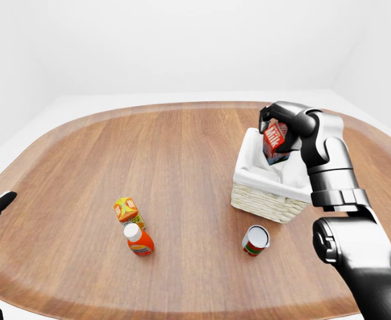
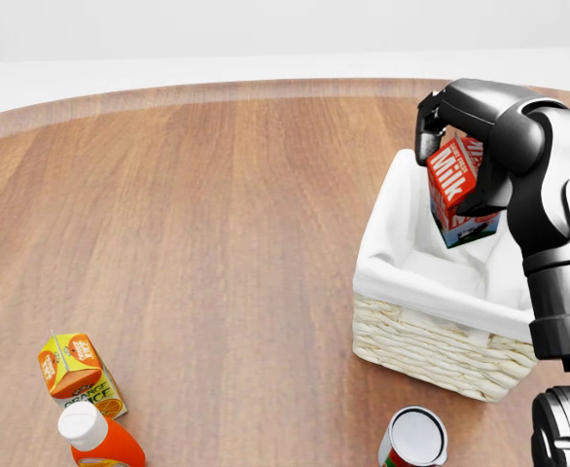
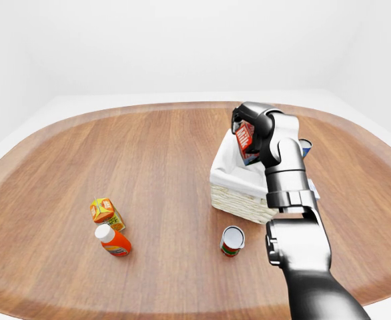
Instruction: Pick the milk and place it in the basket.
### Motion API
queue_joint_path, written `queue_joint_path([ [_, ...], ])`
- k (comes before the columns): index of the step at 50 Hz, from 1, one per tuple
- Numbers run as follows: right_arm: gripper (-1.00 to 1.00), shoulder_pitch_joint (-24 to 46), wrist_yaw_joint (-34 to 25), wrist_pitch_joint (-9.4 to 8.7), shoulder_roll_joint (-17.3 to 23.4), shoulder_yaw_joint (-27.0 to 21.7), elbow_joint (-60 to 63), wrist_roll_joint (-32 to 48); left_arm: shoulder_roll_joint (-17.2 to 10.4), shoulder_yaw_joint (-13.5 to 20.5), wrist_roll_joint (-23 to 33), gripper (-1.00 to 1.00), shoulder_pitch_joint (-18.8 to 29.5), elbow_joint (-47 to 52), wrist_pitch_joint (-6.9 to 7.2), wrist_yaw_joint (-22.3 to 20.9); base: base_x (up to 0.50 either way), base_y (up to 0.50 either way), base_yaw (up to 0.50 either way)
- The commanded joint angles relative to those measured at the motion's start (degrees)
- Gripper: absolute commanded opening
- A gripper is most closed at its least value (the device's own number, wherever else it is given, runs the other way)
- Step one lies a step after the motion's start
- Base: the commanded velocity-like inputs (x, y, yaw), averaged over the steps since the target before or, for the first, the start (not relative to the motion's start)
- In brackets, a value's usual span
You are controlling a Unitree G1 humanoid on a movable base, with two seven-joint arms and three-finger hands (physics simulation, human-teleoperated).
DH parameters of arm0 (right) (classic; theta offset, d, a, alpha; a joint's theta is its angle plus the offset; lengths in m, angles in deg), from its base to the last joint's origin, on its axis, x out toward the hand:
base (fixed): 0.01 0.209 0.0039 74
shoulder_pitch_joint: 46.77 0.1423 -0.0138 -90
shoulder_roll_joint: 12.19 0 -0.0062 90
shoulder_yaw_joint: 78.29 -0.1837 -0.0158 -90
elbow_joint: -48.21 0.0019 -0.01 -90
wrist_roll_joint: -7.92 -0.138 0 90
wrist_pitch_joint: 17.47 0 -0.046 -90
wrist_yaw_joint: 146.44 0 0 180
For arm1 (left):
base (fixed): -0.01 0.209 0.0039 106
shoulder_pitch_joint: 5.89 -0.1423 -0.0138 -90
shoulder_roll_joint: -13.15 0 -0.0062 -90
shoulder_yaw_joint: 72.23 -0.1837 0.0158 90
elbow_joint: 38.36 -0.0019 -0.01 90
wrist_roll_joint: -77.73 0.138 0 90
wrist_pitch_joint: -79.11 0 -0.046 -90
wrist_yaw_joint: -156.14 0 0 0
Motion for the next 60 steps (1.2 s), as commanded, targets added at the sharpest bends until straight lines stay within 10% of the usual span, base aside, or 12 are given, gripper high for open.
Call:
queue_joint_path([
  [1,-1.00,1.20,3.12,0.00,0.15,-0.23,-2.44,-4.50,0.01,-0.01,-0.07,1.00,0.03,-0.04,0.00,-0.10,0.00,0.00,0.00],
  [60,-1.00,-0.89,14.47,0.00,1.81,0.11,-9.98,-8.34,0.00,-0.05,-0.28,1.00,0.06,-0.09,0.00,-0.29,0.00,0.00,0.00],
])
